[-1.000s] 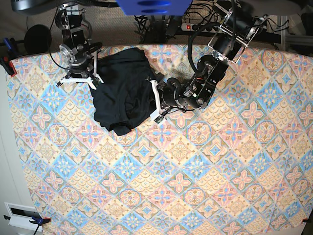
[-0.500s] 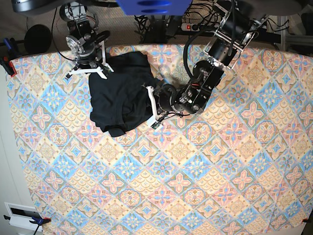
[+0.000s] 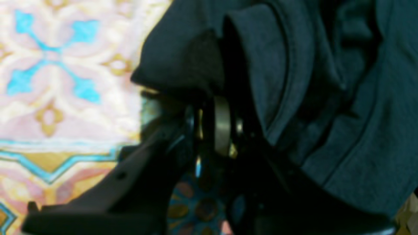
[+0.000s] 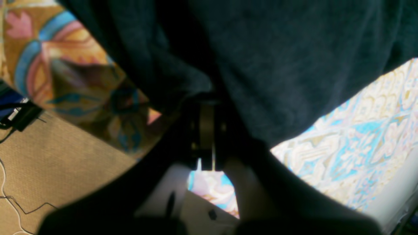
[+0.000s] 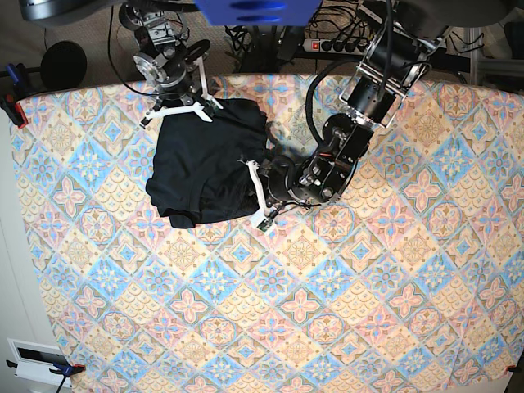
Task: Layout the t-shirt on the table in an organized manner, then fold the t-shirt properly
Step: 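Grasp the bundle sides with both grippers and square its edges, then lift the bundle with both grippers and shift it toward the right arm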
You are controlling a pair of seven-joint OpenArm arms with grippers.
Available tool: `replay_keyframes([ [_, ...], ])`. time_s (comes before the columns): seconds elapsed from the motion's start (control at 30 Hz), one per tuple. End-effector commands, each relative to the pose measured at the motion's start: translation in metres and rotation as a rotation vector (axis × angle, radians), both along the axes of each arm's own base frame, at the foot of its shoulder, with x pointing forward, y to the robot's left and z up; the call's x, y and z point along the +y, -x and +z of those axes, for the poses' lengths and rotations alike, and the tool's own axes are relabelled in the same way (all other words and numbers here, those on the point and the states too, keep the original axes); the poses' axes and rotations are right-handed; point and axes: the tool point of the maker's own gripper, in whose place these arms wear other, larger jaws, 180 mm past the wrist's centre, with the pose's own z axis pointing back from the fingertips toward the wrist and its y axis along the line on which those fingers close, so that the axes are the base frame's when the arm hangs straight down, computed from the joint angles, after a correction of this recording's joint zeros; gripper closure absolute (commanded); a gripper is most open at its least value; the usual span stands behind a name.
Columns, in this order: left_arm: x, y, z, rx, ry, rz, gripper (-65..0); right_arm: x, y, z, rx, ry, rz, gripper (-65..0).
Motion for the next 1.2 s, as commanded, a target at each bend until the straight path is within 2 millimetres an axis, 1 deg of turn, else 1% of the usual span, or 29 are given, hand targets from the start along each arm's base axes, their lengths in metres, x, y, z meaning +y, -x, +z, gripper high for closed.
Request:
replay_keyframes([
  [0.0,0.003,-0.016,0.014,-0.036,0.017,0.03,-6.5,0.009,-0.002,0.005,-0.016,-0.029,0.013,0.0],
  [0.1,0.005,-0.025,0.02,-0.043,0.043,0.068,-6.5,0.014,0.005,0.003,0.009,-0.018,0.024,0.0],
  [0.2,0.014,-0.036,0.024,-0.075,0.015,0.091,-6.5,0.019,0.009,0.003,0.023,-0.015,0.037,0.0],
  [0.27,0.014,-0.041,0.027,-0.086,0.013,0.106,-6.5,0.021,0.011,0.002,0.034,-0.009,0.041,0.0],
  [0.37,0.026,-0.051,0.032,-0.093,0.023,0.159,-6.5,0.029,0.012,0.003,0.035,-0.026,0.045,0.0],
  [0.47,0.031,-0.051,0.031,-0.087,0.029,0.173,-6.5,0.039,0.01,0.004,0.032,-0.055,0.021,0.0],
  [0.5,0.031,-0.05,0.03,-0.086,0.028,0.174,-6.5,0.035,0.008,0.005,0.025,-0.044,0.013,0.0],
  [0.57,0.041,-0.048,0.026,-0.081,0.007,0.175,-6.5,0.01,0.0,0.007,0.001,0.019,-0.034,0.0],
  [0.63,0.046,-0.04,0.016,-0.062,-0.002,0.178,-6.5,-0.013,-0.007,0.009,-0.02,0.064,-0.081,0.0],
  [0.7,0.047,-0.037,0.013,-0.058,-0.004,0.176,-6.5,-0.027,-0.009,0.01,-0.025,0.083,-0.109,0.0],
  [0.77,0.047,-0.036,0.013,-0.057,-0.004,0.174,-6.5,-0.05,-0.011,0.013,-0.034,0.132,-0.12,0.0],
  [0.83,0.045,-0.036,0.013,-0.055,-0.002,0.172,-6.5,-0.065,-0.016,0.016,-0.048,0.164,-0.126,0.0],
  [0.97,0.047,-0.036,0.012,-0.054,-0.006,0.172,-6.5,-0.068,-0.018,0.016,-0.055,0.167,-0.122,0.0],
  [1.0,0.047,-0.036,0.012,-0.054,-0.006,0.172,-6.5,-0.068,-0.023,0.019,-0.067,0.167,-0.124,0.0],
  [1.1,0.047,-0.036,0.012,-0.054,-0.006,0.172,-6.5,-0.085,-0.033,0.023,-0.09,0.188,-0.169,0.0],
  [1.17,0.047,-0.035,0.011,-0.051,-0.006,0.172,-6.5,-0.087,-0.041,0.025,-0.105,0.187,-0.173,0.0],
])
